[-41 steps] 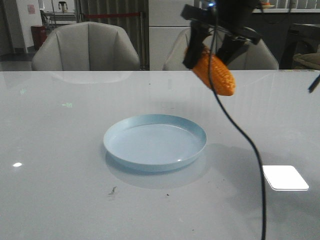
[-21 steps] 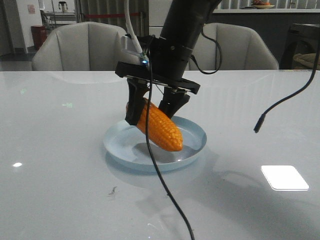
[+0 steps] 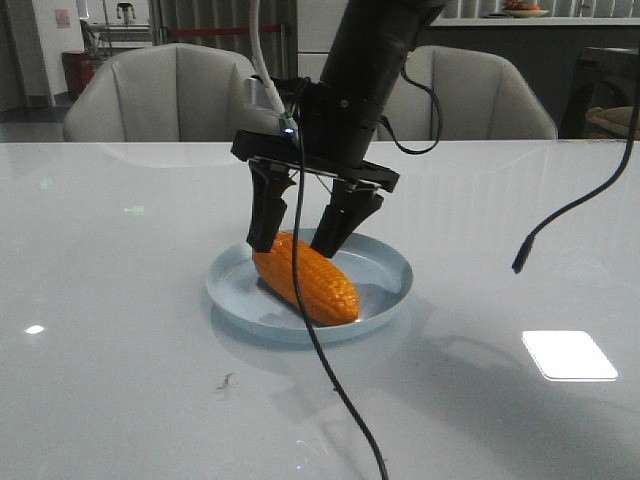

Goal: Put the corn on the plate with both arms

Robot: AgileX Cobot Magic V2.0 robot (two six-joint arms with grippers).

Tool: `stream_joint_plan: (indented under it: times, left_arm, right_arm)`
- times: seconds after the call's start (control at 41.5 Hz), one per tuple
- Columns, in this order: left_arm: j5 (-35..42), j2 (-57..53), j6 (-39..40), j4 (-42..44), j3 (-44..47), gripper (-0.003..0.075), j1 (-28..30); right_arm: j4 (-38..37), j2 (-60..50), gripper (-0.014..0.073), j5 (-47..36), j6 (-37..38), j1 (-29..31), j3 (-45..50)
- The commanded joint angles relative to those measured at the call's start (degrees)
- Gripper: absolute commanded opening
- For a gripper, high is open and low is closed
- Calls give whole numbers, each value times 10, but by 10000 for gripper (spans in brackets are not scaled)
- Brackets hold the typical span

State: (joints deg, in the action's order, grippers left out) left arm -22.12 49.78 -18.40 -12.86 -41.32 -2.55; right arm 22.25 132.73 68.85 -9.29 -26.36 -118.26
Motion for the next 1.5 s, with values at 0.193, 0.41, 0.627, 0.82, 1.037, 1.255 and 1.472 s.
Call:
stream_joint_plan:
  times: [0.193, 0.41, 0.627, 0.82, 1.037, 1.255, 1.472]
  left_arm:
    - [43, -7, 2, -1, -18, 456, -4]
    - [42, -7, 2, -1, -18, 456, -4]
    - [42, -7, 2, -1, -18, 456, -4]
    - [42, -7, 2, -1, -18, 456, -4]
    - [42, -7, 2, -1, -18, 456, -4]
    - [42, -7, 2, -1, -18, 456, -4]
    - [43, -7, 2, -1, -18, 456, -4]
  right_arm:
    - [-3, -78, 561, 51, -5, 35, -116]
    - [-9, -179, 561, 58, -5, 97, -138]
    - [-83, -289, 561, 68, -4, 191, -135]
    - [-85, -362, 559, 73, 6, 279, -135]
    - [-107, -436, 559, 39, -5, 328, -46]
    - [-139, -539, 559, -106, -9, 330, 213]
    - [-139, -657, 559, -203, -36, 330, 423]
